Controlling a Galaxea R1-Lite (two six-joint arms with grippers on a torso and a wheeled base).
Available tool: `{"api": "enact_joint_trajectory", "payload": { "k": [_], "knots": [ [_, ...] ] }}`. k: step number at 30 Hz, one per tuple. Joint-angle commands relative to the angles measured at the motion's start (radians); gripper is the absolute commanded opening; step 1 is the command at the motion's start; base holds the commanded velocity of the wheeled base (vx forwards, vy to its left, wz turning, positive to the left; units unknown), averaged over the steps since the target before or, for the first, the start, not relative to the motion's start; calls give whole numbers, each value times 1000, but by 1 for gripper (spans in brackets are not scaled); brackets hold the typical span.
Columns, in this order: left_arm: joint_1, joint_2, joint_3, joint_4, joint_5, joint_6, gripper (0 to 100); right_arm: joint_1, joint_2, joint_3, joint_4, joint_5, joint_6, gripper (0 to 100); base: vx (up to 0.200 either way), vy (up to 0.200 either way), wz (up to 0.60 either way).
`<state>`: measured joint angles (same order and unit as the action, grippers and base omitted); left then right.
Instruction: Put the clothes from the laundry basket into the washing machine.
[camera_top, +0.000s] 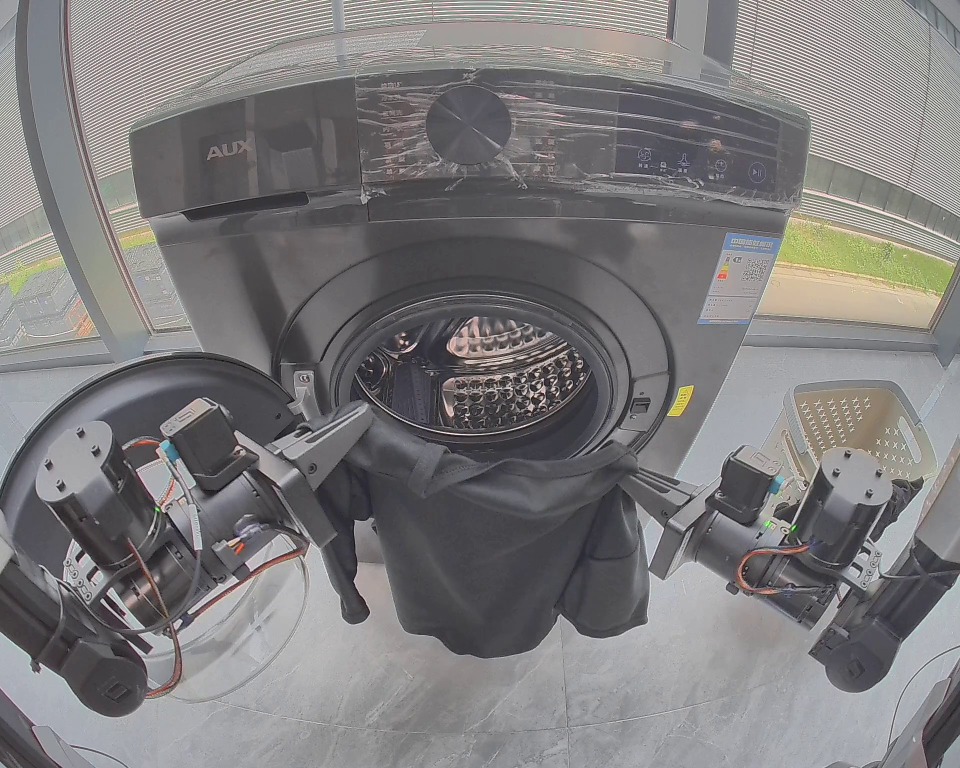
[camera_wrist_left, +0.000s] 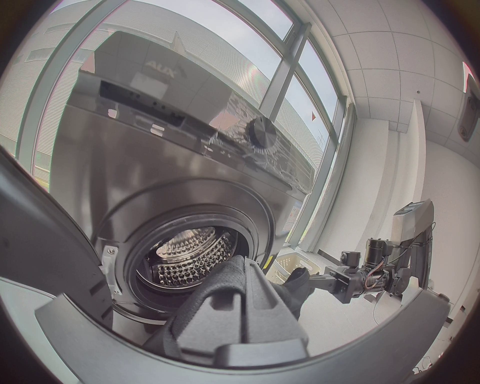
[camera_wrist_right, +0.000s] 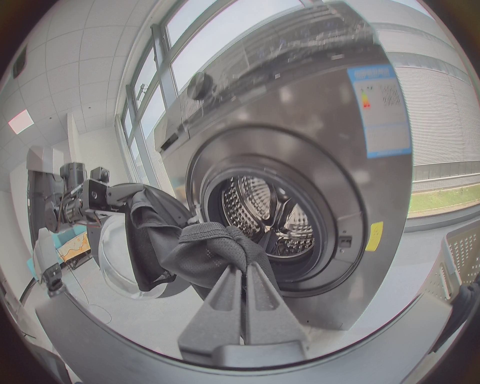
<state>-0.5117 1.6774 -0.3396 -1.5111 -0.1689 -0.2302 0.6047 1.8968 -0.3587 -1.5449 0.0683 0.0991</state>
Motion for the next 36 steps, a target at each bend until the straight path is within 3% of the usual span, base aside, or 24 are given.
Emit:
{"api": "enact_joint_trajectory", "payload": {
  "k": [1,6,14,21,36],
  "knots": [
    [15,-48,10,2,-1,-1,0,-3,-70,0,-1,-2,2,0,0,0,0],
    [16,-39,30,2,0,11,0,-3,-73,-72,-1,-50,16,0,0,0,0],
    [19,-41,31,2,6,15,0,-8,-101,-111,-1,-65,28,0,0,0,0],
    [19,-39,33,2,9,71,0,-3,-117,-164,-1,-94,44,0,0,0,0],
    [25,-39,30,2,9,72,0,6,-117,-154,-1,-96,47,0,0,0,0]
  ]
}}
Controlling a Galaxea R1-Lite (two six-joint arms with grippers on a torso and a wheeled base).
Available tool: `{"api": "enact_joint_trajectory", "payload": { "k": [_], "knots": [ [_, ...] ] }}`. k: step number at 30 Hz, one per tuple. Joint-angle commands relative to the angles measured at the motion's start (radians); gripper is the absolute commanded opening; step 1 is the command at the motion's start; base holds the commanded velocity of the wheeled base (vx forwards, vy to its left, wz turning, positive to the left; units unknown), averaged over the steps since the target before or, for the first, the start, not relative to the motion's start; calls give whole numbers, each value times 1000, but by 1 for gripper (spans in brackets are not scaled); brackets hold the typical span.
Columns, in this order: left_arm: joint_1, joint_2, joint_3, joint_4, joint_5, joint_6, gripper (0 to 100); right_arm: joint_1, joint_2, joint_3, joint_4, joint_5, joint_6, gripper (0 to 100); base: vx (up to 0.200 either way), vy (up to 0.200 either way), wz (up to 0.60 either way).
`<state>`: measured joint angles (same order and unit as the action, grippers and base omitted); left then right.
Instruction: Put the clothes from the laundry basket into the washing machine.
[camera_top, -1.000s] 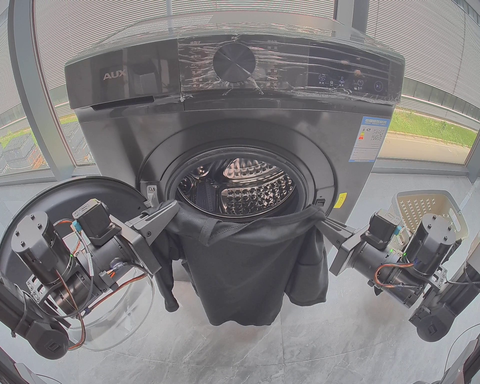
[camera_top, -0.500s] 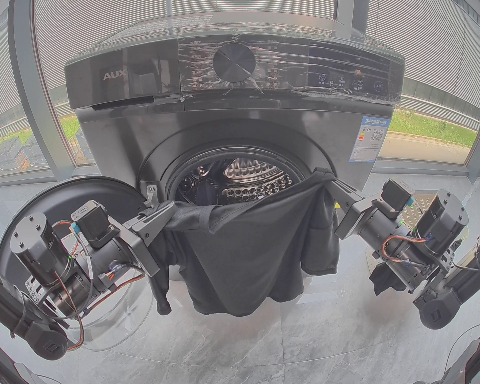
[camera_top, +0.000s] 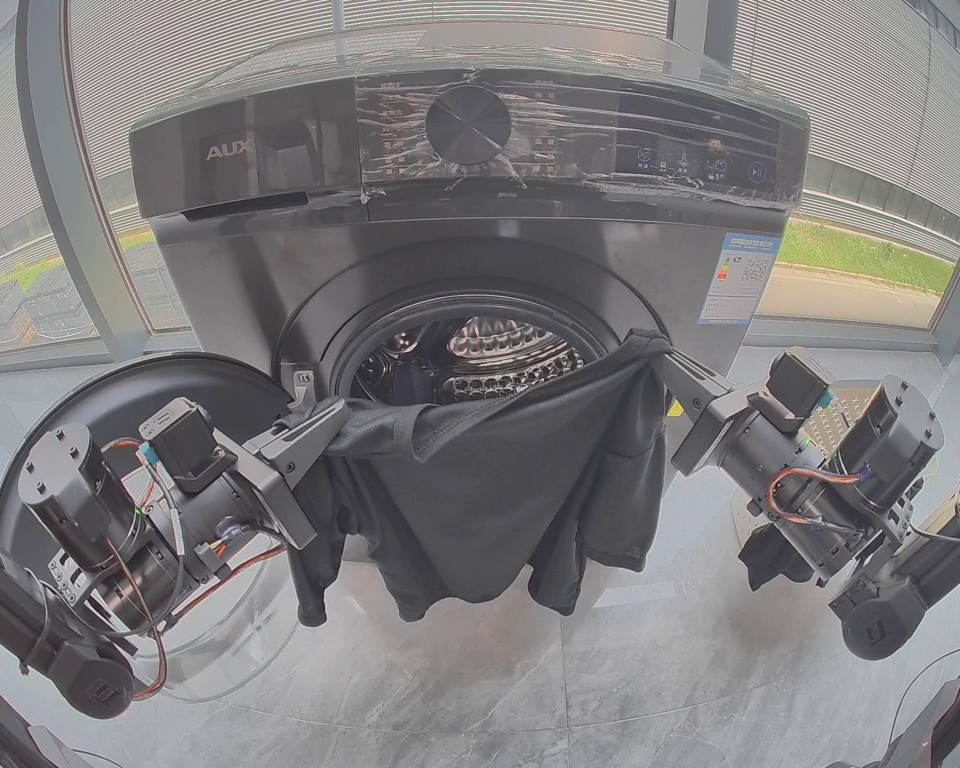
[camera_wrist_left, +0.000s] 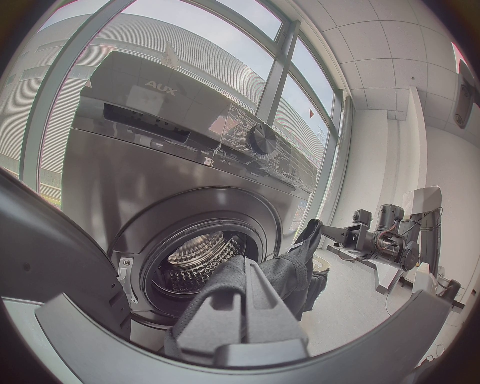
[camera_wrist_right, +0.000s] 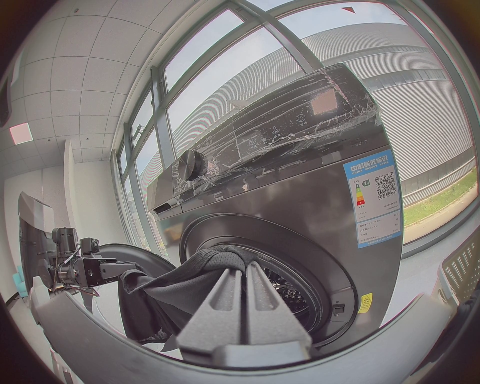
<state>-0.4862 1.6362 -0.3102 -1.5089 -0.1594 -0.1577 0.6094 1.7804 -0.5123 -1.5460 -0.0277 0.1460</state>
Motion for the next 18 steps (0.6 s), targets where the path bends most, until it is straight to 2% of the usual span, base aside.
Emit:
{"api": "enact_joint_trajectory", "payload": {
  "k": [1,18],
  "knots": [
    [0,2,2,-1,0,-2,0,1,-1,0,0,0,0,0,0,0,0],
    [0,-9,-9,-1,0,-3,0,4,-4,0,0,2,3,0,0,0,0]
  ]
}}
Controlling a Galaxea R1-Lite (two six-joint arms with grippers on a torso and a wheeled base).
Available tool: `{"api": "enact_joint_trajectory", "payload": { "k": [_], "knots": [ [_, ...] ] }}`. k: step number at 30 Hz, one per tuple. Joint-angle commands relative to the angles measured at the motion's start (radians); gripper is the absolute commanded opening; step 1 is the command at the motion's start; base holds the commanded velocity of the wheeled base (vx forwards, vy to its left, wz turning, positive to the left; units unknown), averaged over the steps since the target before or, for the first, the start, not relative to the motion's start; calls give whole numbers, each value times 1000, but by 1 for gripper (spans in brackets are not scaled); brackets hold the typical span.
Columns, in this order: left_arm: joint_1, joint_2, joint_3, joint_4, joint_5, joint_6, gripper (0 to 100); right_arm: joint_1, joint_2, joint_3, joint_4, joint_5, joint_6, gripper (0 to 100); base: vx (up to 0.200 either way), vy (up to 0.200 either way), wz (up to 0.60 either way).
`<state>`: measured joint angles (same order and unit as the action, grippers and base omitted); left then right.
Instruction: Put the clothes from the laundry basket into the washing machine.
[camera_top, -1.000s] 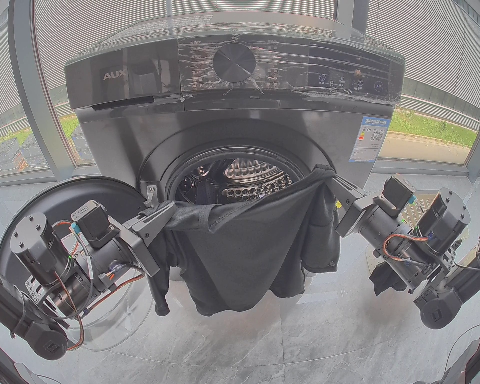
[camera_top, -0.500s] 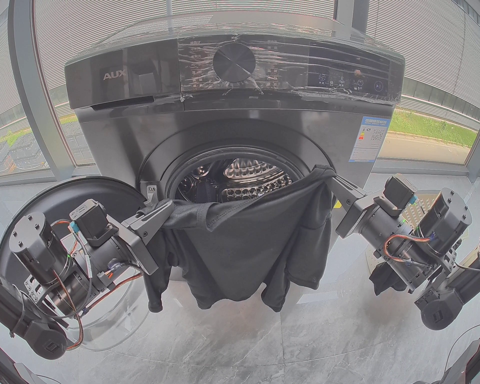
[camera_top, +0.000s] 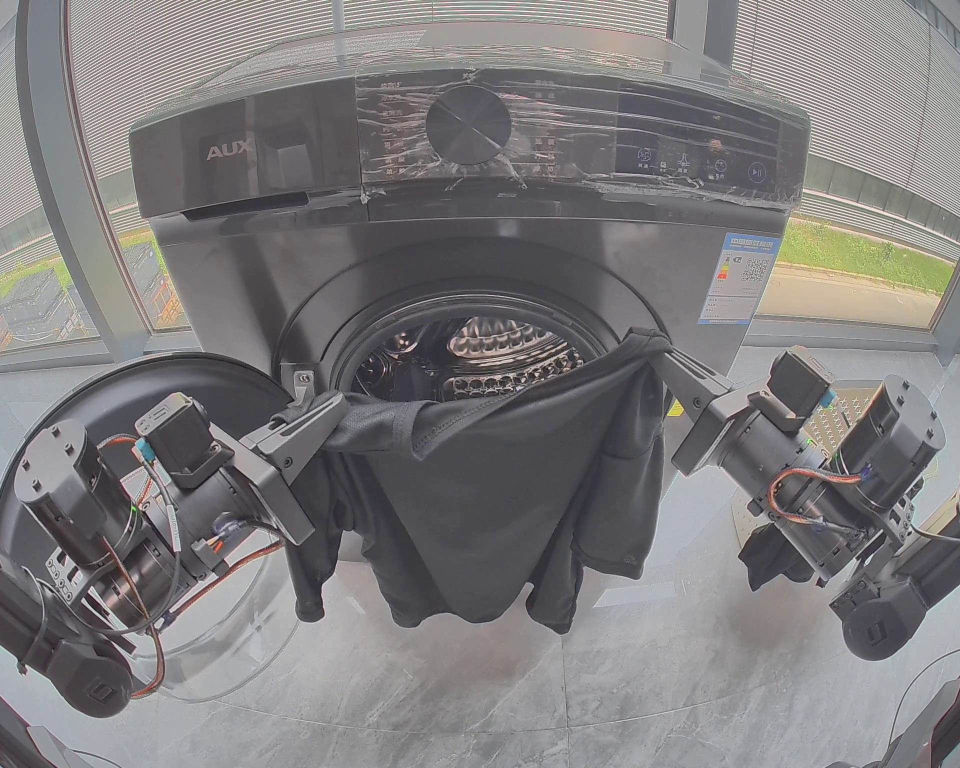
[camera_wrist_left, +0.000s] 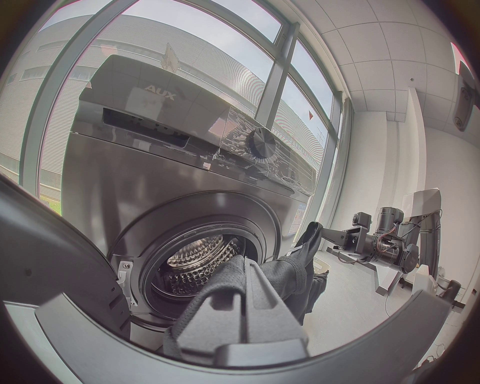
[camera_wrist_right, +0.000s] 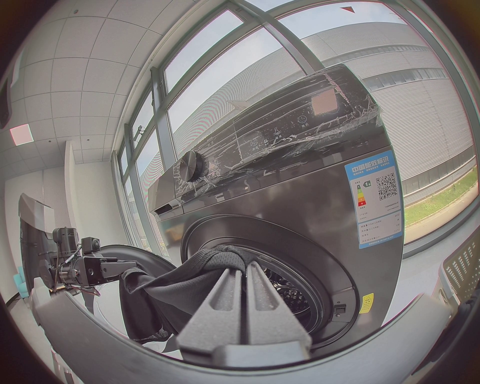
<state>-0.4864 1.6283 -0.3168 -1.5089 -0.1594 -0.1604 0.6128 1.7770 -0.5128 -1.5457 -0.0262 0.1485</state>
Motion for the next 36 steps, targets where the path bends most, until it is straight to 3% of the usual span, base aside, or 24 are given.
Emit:
{"api": "enact_joint_trajectory", "payload": {
  "k": [1,25,26,36],
  "knots": [
    [0,-2,-2,-1,0,-2,0,-1,-1,0,-1,0,0,0,0,0,0],
    [0,-1,10,-1,-3,2,0,1,4,10,-1,2,2,0,0,0,0],
    [0,-1,12,-1,-5,2,100,1,4,10,-1,2,2,0,0,0,0],
    [-1,4,12,-1,-5,-2,100,1,2,10,-1,2,2,0,0,0,0]
  ]
}}
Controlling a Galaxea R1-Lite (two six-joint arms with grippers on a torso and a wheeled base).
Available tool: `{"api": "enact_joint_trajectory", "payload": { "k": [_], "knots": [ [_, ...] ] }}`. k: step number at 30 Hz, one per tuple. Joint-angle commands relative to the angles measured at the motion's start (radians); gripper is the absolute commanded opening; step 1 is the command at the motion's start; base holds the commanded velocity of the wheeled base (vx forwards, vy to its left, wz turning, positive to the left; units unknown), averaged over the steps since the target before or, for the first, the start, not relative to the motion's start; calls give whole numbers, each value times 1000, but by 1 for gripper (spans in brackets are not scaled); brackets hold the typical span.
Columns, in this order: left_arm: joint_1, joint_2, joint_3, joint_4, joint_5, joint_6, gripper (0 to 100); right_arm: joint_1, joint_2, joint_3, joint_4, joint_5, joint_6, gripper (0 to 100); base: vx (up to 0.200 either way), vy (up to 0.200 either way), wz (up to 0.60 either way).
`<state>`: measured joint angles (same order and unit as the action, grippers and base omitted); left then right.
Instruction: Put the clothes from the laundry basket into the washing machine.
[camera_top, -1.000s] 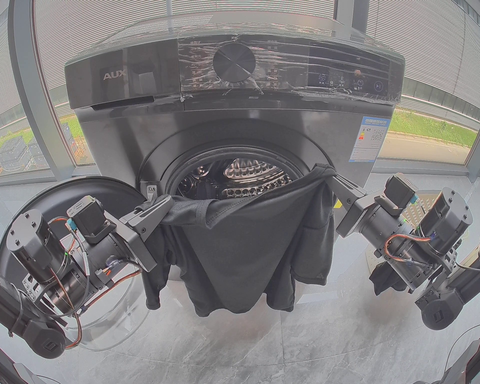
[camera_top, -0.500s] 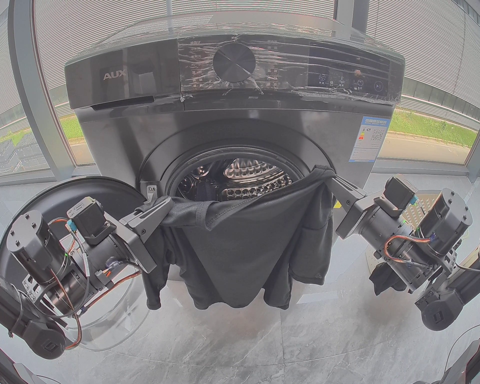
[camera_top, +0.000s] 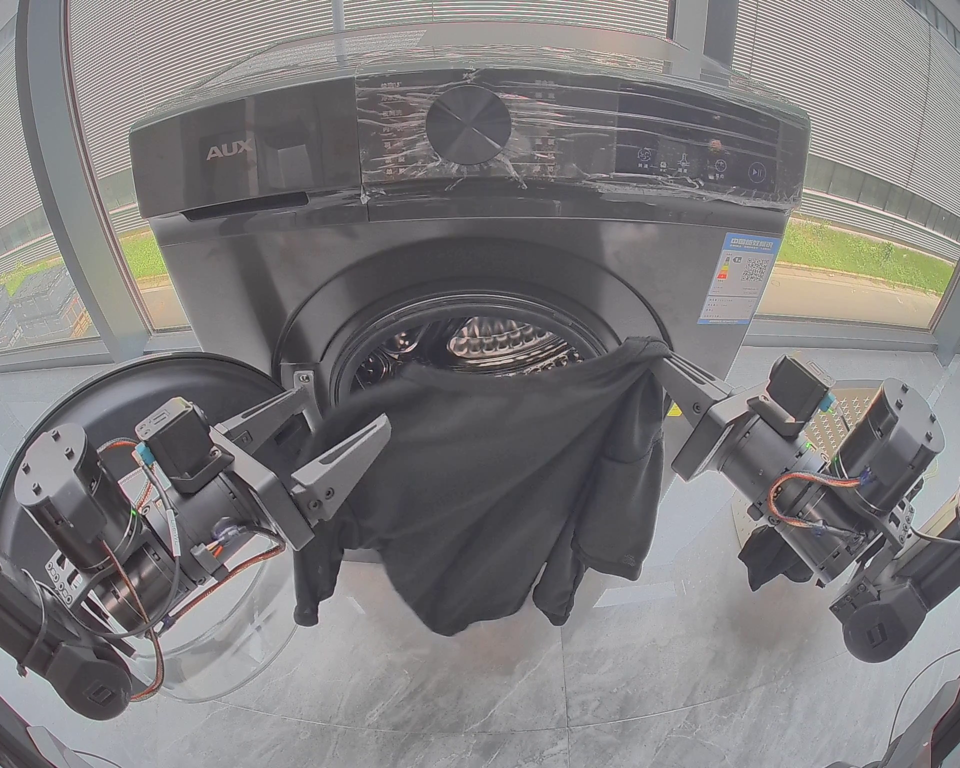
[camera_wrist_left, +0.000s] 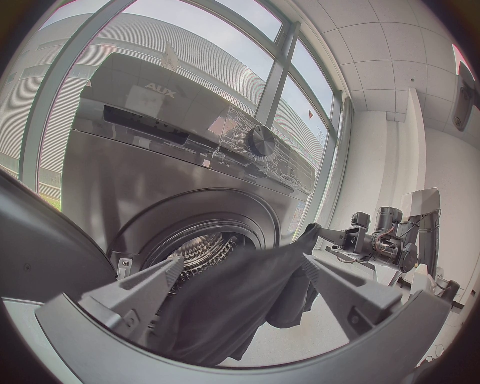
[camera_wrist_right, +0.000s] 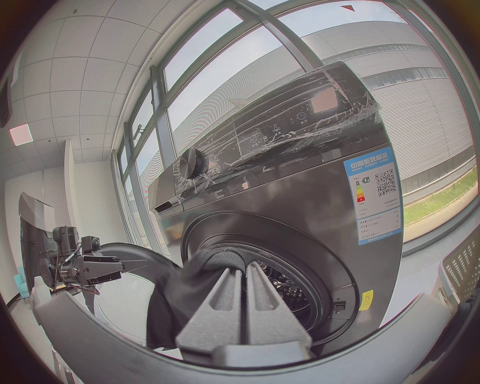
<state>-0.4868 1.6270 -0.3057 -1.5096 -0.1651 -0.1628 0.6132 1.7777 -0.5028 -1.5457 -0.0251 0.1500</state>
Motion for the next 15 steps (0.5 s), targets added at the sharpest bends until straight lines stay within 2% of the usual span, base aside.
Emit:
{"api": "enact_joint_trajectory", "payload": {
  "k": [1,9,15],
  "knots": [
    [-1,5,0,0,1,2,100,-1,2,0,-1,1,0,0,0,0,0],
    [-3,11,8,0,1,3,100,0,3,0,-1,1,0,0,0,0,0],
    [-21,45,77,0,-7,9,100,19,3,-8,-1,1,0,0,0,0,0]
  ]
}}
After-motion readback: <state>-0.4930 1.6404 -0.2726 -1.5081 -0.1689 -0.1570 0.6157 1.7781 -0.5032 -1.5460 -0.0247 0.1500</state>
